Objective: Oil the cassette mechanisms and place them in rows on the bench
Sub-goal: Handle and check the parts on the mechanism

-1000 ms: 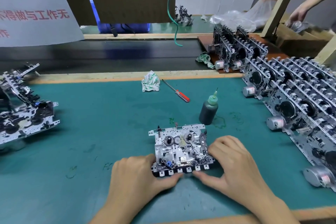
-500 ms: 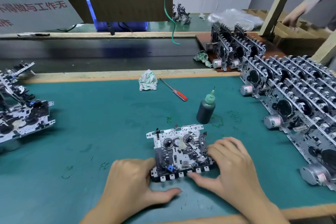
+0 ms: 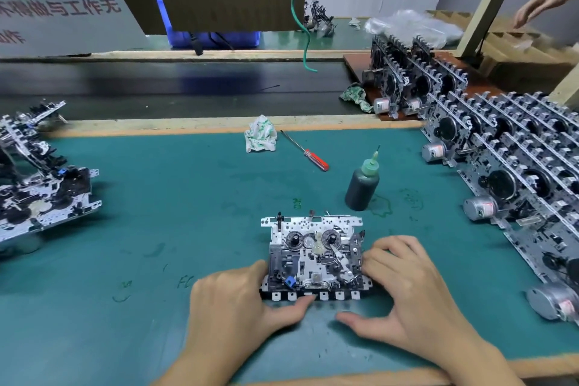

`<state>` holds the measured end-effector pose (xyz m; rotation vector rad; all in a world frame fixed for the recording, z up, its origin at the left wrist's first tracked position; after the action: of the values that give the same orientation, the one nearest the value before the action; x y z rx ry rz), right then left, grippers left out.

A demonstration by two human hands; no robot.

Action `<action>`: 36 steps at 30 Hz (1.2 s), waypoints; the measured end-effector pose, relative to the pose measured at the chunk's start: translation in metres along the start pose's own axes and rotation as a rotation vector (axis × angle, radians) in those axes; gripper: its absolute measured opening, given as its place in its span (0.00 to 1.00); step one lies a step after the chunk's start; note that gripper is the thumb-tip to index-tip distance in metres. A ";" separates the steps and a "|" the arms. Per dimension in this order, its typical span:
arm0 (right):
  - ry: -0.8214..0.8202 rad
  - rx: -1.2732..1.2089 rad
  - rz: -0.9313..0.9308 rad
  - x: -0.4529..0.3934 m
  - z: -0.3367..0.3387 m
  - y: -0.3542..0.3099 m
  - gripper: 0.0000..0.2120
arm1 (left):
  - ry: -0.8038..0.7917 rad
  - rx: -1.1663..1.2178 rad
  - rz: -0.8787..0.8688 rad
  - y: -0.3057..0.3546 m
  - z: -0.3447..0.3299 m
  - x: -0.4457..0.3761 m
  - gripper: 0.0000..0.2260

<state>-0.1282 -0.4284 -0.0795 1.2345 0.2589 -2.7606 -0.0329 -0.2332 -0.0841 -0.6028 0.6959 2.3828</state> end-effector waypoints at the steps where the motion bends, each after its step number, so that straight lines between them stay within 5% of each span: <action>1: 0.007 -0.001 -0.004 0.000 0.000 0.000 0.25 | -0.002 0.020 -0.022 -0.002 0.000 0.000 0.27; 7: 0.024 0.035 -0.033 0.002 -0.002 0.001 0.22 | -0.021 0.107 -0.260 -0.008 0.005 0.001 0.23; 16: 0.000 -0.013 -0.044 0.003 -0.001 0.001 0.22 | 0.049 0.078 -0.248 -0.009 0.007 -0.002 0.31; 24: -0.027 -0.032 -0.073 0.004 -0.001 -0.001 0.23 | 0.078 0.026 -0.101 0.001 0.003 0.003 0.25; 36: -0.034 0.106 -0.142 0.001 -0.004 -0.005 0.27 | -0.032 0.161 -0.224 -0.003 0.003 -0.001 0.28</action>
<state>-0.1267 -0.4228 -0.0817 1.2375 0.2069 -2.9491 -0.0310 -0.2303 -0.0824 -0.5429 0.7557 2.1030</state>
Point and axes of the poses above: each hand's wrist, its own x-axis away from the middle knuckle, its own z-axis out of the back of the hand, y = z × x, the point moved 2 cm from there along -x, towards the middle knuckle, and after that the axes turned 13 degrees about y, right-handed, at the moved point
